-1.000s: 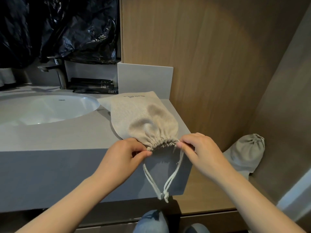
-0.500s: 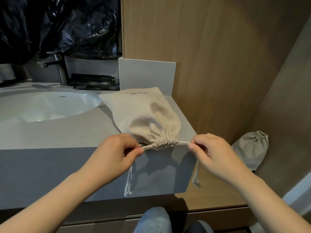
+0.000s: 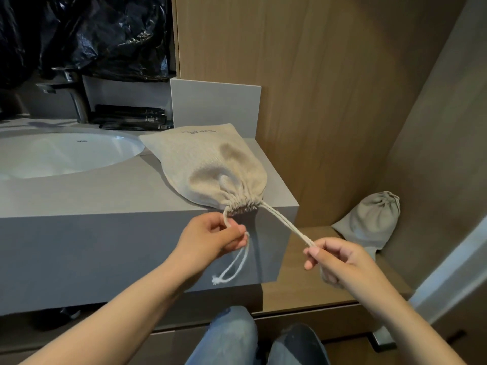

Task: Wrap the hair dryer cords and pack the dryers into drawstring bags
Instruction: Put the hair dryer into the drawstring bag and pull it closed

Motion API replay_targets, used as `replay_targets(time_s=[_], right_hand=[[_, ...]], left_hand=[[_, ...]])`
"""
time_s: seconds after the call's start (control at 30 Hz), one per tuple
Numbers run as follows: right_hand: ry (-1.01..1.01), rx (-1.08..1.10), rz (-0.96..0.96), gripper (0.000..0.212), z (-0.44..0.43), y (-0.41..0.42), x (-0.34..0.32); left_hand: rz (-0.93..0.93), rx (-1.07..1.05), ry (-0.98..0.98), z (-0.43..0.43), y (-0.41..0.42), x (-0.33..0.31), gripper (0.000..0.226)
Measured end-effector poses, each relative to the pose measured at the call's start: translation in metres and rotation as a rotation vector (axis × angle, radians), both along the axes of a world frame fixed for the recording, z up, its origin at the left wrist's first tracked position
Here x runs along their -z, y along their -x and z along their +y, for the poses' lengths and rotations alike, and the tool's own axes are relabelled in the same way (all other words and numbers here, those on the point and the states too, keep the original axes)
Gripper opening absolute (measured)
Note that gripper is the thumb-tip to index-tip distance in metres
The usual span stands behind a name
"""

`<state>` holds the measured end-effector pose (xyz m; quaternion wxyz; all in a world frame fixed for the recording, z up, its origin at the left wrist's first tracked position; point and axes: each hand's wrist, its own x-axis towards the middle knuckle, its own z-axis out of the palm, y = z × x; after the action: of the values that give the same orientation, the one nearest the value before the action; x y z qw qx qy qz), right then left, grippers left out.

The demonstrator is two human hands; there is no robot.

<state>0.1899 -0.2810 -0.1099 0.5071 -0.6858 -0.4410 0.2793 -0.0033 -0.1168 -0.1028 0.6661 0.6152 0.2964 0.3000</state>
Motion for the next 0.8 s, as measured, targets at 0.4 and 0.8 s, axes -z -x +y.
replay_targets(time_s=[0.4, 0.8], right_hand=[[0.029, -0.178, -0.186, 0.019, 0.003, 0.034, 0.016], [-0.069, -0.162, 0.060, 0.032, 0.039, 0.026, 0.026]], left_hand=[[-0.260, -0.076, 0.355, -0.031, -0.038, -0.021, 0.023], [-0.134, 0.048, 0.323, -0.011, -0.015, -0.043, 0.011]])
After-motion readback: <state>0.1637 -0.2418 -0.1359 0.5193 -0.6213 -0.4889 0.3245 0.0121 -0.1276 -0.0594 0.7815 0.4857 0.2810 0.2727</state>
